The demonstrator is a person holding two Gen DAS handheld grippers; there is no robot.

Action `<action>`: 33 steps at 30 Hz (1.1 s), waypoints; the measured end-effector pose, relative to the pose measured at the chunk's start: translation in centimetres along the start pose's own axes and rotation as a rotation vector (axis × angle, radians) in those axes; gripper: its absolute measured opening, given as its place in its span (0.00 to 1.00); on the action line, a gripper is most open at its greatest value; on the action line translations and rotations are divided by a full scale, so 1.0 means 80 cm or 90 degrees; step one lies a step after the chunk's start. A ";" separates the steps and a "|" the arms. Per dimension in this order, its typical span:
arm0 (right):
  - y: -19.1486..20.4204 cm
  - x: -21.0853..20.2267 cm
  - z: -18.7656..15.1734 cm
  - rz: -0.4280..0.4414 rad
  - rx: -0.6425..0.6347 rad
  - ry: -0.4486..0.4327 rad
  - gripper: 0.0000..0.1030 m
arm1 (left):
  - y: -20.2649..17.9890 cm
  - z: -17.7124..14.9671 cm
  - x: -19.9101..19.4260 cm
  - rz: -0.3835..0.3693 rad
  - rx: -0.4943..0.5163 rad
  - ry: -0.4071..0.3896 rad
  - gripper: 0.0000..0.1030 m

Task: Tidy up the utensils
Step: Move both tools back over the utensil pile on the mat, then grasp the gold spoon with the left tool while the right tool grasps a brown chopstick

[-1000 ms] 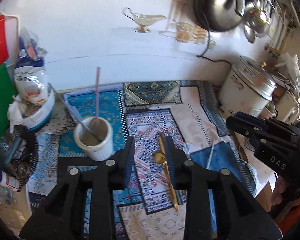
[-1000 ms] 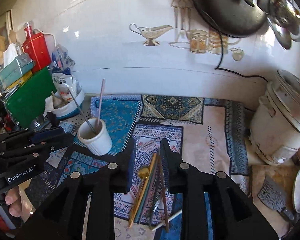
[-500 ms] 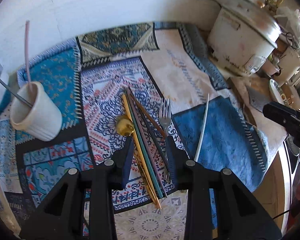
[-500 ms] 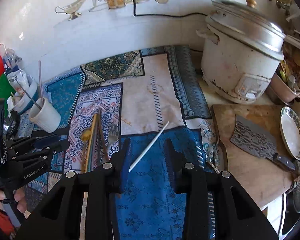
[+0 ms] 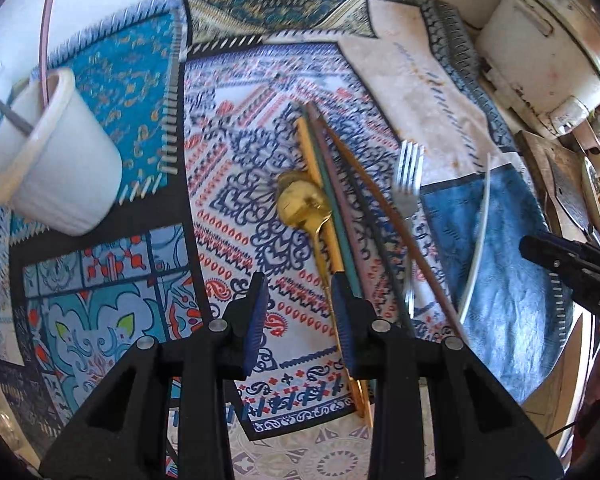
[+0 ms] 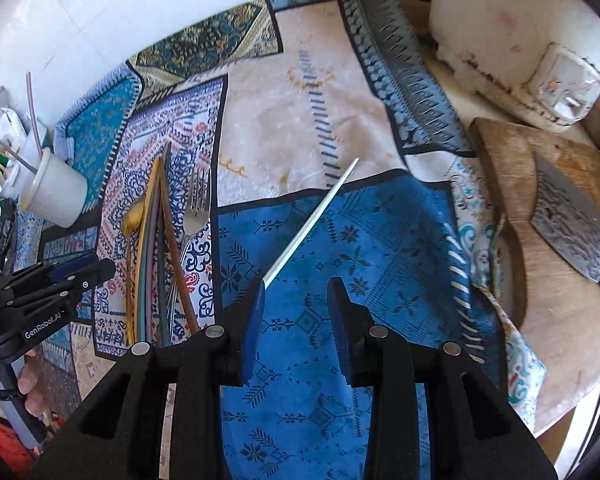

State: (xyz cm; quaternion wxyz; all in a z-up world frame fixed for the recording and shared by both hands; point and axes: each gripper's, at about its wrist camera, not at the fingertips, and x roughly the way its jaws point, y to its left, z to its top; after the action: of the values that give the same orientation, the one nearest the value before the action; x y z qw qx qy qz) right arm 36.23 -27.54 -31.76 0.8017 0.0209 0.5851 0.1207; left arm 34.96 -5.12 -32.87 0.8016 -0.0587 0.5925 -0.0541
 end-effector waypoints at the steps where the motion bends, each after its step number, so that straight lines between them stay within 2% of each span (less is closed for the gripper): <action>1: 0.002 0.005 0.002 0.007 -0.005 0.007 0.28 | 0.002 0.000 0.003 -0.004 -0.005 0.006 0.31; 5: 0.019 0.016 0.014 0.030 -0.034 0.022 0.28 | 0.004 0.001 0.010 -0.024 -0.017 0.013 0.31; 11: 0.045 0.027 0.031 0.063 -0.077 0.036 0.28 | 0.000 0.013 0.023 -0.017 -0.019 0.020 0.26; 15: 0.059 0.032 0.034 0.080 -0.107 0.047 0.28 | -0.004 0.017 0.024 -0.007 -0.012 0.011 0.26; 25: 0.073 0.049 0.032 0.099 -0.142 0.072 0.29 | 0.000 0.030 0.029 -0.008 -0.049 -0.004 0.24; 28: 0.080 0.056 0.030 0.097 -0.156 0.080 0.28 | 0.000 0.031 0.033 -0.007 -0.058 -0.010 0.19; 30: 0.084 0.061 0.031 0.092 -0.160 0.083 0.29 | -0.002 0.034 0.033 0.012 -0.051 -0.015 0.08; 33: 0.090 0.064 0.034 0.092 -0.165 0.084 0.28 | -0.001 0.035 0.030 0.019 -0.045 -0.017 0.03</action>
State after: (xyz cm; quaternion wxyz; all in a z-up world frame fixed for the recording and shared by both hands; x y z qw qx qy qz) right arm 39.03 -19.14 -34.39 0.7469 -0.0486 0.6127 0.2538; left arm 38.33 -5.49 -34.33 0.8077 -0.0787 0.5839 -0.0207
